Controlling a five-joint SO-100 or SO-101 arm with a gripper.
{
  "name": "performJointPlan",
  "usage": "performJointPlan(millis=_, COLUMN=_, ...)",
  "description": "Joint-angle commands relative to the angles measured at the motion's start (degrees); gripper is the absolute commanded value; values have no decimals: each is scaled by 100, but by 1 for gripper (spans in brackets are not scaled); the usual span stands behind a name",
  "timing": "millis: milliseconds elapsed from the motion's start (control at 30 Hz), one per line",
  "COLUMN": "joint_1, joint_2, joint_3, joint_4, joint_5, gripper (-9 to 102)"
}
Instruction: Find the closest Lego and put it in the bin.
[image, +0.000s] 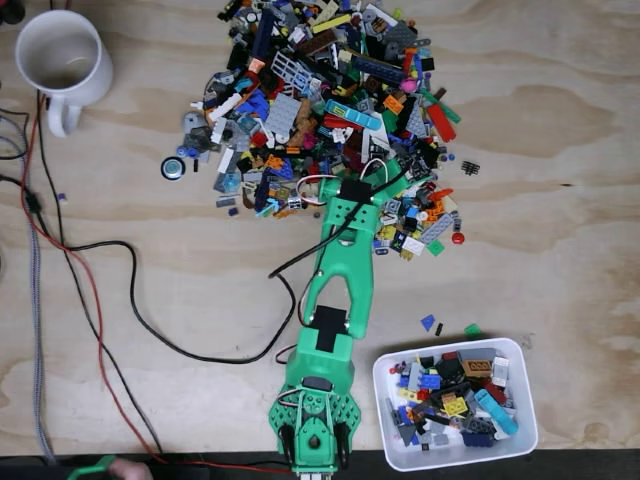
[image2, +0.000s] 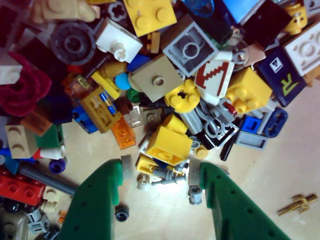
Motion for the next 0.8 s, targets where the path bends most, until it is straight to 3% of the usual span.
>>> performJointPlan(millis=0, joint_1=141, joint_2=571, joint_3=-18, joint_4=-70, joint_5=0, gripper=17)
performJointPlan(millis=567, joint_1=97, joint_2=475, joint_3=369, joint_4=-431, joint_5=167, gripper=14)
performJointPlan(millis=767, joint_1=62, joint_2=457, joint_3=387, joint_4=-536, joint_5=211, gripper=8)
